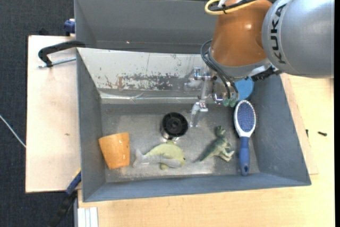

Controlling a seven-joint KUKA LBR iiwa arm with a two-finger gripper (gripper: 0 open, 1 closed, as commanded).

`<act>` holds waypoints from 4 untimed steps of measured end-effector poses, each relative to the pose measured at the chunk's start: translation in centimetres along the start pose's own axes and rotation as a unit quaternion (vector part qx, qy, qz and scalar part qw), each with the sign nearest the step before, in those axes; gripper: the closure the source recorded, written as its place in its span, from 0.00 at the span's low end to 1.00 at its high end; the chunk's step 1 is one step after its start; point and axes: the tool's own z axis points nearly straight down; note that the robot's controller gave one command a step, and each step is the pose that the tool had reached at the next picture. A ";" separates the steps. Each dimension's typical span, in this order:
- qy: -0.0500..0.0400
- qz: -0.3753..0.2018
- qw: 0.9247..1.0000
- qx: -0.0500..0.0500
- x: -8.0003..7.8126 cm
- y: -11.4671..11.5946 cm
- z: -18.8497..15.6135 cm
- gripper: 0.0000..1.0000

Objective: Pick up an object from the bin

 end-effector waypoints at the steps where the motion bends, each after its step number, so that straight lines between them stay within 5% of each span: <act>1: -0.001 -0.218 0.976 0.000 0.9 3.0 9.7 0.00; 2: -0.002 -0.217 0.976 0.000 0.8 3.0 9.5 1.00; 3: -0.005 -0.295 0.956 0.001 2.1 2.5 -2.1 1.00; 4: -0.003 -0.380 0.925 0.000 2.0 5.0 -5.5 1.00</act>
Offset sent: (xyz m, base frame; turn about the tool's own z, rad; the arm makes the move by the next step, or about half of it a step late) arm -0.0106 0.0288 -0.0991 -0.4394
